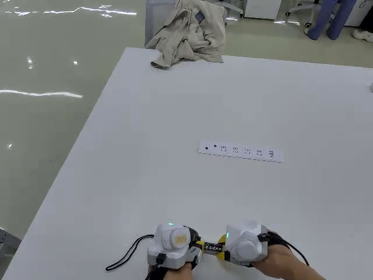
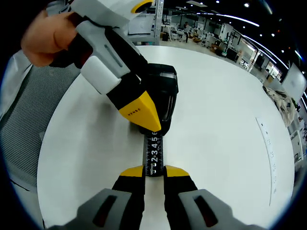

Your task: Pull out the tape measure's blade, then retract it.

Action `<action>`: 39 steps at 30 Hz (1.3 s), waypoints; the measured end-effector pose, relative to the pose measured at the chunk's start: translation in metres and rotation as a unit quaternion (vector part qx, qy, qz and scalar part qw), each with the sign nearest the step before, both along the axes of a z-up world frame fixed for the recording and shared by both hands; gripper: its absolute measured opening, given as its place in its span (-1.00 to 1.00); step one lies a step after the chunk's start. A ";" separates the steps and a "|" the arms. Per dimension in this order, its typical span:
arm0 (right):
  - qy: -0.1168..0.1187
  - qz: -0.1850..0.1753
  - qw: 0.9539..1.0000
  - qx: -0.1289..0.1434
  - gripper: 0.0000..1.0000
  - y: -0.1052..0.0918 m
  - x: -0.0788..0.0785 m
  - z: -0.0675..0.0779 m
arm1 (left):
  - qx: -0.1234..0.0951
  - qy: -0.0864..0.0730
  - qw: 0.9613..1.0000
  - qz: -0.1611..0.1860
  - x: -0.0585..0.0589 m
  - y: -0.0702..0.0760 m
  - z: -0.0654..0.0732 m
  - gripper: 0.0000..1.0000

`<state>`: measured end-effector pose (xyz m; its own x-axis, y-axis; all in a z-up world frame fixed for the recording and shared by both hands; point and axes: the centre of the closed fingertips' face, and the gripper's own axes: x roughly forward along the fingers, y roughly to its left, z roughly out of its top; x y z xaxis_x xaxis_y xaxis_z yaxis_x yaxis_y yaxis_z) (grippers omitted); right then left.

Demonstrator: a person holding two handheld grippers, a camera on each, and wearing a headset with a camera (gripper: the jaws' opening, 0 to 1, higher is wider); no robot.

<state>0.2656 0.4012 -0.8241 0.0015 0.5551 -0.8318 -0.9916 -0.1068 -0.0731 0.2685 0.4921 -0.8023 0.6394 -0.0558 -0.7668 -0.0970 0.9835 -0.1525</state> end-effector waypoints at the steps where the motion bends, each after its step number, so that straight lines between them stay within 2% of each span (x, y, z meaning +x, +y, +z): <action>1: 0.000 -0.001 1.000 0.001 -0.72 0.001 0.000 0.000 | 0.000 -0.001 1.000 -0.001 0.000 0.000 0.000 0.21; 16: -0.008 0.000 1.000 0.015 -0.72 0.011 -0.003 0.001 | -0.002 0.002 1.000 -0.003 -0.001 0.000 0.001 0.21; 28: 0.001 -0.002 1.000 0.016 -0.72 0.017 -0.004 0.001 | 0.001 0.004 1.000 -0.004 -0.001 -0.001 0.000 0.21; 36: 0.002 -0.004 1.000 0.023 -0.72 0.024 -0.005 -0.001 | 0.012 -0.014 1.000 -0.004 -0.001 0.000 0.002 0.19; 39: 0.000 -0.004 1.000 0.025 -0.72 0.027 -0.006 0.000 | 0.011 -0.013 1.000 -0.003 0.000 0.000 0.002 0.18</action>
<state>0.2601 0.4282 -0.8237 0.0066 0.5957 -0.8032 -0.9924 -0.0946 -0.0783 0.2681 0.4923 -0.8006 0.6592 -0.0430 -0.7507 -0.0867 0.9874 -0.1327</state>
